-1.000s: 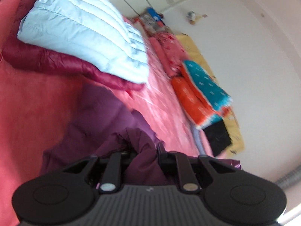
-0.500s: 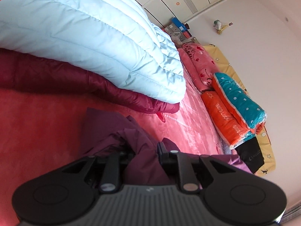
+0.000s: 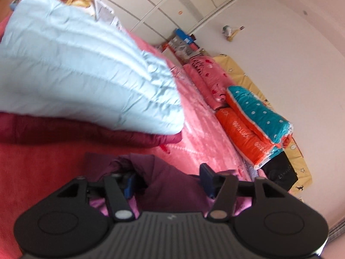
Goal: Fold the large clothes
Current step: 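Release the jacket and press the folded bundle with both grippers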
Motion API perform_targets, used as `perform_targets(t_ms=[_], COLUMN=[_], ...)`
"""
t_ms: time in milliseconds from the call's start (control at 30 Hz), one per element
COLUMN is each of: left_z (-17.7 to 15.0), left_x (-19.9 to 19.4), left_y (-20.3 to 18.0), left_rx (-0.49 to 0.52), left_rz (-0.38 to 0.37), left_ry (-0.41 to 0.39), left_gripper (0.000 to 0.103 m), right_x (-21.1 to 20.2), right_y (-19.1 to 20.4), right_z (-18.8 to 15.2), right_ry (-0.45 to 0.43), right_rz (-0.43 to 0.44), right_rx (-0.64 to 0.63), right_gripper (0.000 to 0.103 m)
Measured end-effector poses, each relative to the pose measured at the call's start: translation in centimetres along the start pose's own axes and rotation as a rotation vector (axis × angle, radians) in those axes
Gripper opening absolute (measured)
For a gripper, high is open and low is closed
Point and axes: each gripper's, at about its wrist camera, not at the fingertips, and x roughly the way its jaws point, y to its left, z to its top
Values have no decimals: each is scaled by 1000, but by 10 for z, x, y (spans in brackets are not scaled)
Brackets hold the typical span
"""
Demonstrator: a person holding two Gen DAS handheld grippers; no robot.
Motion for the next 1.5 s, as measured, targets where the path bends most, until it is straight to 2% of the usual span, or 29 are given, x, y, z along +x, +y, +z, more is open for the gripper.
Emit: perform_targets(t_ms=[67, 167, 267, 300, 400, 500, 567, 633, 733, 833, 900, 1067, 1200, 1367, 1500], left_z=[1, 2, 2, 1, -7, -31, -51, -73, -104, -132, -143, -159, -168, -174, -173], left_x=[-5, -12, -26, -32, -49, -63, -72, -83, -96, -105, -107, -103, -90, -73, -59], left_y=[-6, -11, -18, -19, -12, 1, 16, 38, 63, 71, 69, 59, 60, 70, 81], left_rx=[12, 39, 133, 158, 195, 261, 256, 191, 80, 23, -3, -16, -49, -101, -166], left_rz=[-23, -33, -14, -10, 8, 68, 104, 120, 108, 92, 56, -16, -48, -70, -90], left_ry=[-27, -82, -161, -180, -161, -109, -68, -42, -9, 0, 20, 45, 60, 60, 39], left_gripper=[75, 82, 93, 93, 93, 93, 92, 91, 91, 91, 91, 91, 91, 91, 93], right_x=[-4, -2, 3, 4, 11, 14, 12, 9, -8, -32, -48, -87, -106, -95, -72], right_y=[8, 15, 13, 8, 3, -3, -11, -22, -32, -41, -48, -62, -62, -47, -38], right_z=[1, 0, -1, -2, -3, -4, -1, 0, -2, -6, -12, -27, -54, -79, -95], right_ry=[-8, -12, 17, 30, 77, 127, 138, 154, 156, 162, 170, 181, 220, 248, 257], right_rz=[-13, -72, -175, -209, -310, -354, -364, -366, -372, -386, -391, -413, -350, -277, -280], right_rx=[-61, -170, -245, -265, -350, -399, -370, -309, -240, -190, -141, 17, 187, 180, 145], right_gripper=[103, 103, 103, 103, 103, 103, 103, 103, 103, 103, 103, 103, 103, 103, 103])
